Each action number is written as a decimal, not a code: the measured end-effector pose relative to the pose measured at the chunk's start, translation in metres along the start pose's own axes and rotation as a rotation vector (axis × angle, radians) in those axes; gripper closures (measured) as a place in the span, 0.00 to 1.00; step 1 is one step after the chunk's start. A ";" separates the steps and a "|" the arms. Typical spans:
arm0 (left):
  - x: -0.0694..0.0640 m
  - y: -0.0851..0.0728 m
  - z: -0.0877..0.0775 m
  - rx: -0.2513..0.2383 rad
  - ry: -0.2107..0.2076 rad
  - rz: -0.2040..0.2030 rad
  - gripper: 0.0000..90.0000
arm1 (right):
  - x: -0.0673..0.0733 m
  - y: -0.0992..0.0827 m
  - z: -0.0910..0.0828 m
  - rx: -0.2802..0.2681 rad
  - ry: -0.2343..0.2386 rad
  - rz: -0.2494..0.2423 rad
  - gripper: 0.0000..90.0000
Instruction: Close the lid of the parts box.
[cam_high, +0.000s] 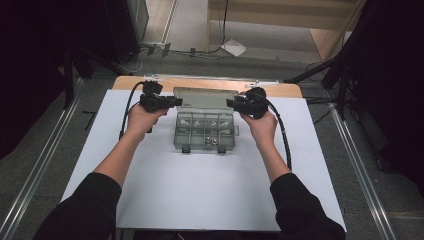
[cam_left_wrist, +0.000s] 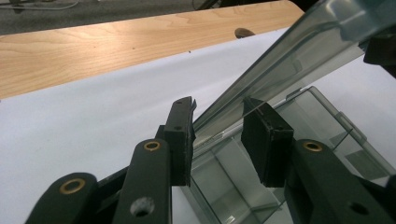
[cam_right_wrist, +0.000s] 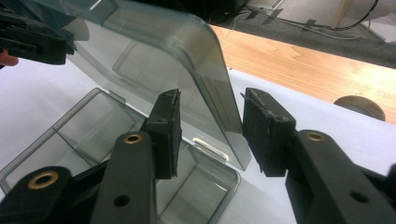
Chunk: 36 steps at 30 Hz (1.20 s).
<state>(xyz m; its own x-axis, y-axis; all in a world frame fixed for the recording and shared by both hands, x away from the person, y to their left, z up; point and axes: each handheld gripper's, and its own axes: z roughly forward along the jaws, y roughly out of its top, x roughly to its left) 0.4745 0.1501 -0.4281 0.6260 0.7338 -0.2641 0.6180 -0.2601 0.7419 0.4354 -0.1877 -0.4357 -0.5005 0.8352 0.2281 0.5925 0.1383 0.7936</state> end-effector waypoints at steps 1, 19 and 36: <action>0.000 0.000 0.000 0.003 -0.001 0.004 0.71 | 0.000 -0.001 0.000 -0.003 0.006 0.001 0.62; 0.015 0.000 -0.028 0.041 0.010 0.008 0.57 | 0.001 -0.002 -0.003 -0.007 0.016 -0.034 0.64; 0.005 0.037 -0.047 0.024 -0.061 -0.007 1.00 | 0.003 -0.003 -0.006 0.003 0.022 -0.050 0.62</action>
<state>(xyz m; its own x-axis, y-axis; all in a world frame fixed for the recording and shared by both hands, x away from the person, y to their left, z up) 0.4776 0.1736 -0.3729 0.6487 0.6965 -0.3066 0.6334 -0.2708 0.7249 0.4284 -0.1893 -0.4343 -0.5434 0.8151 0.2008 0.5683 0.1811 0.8026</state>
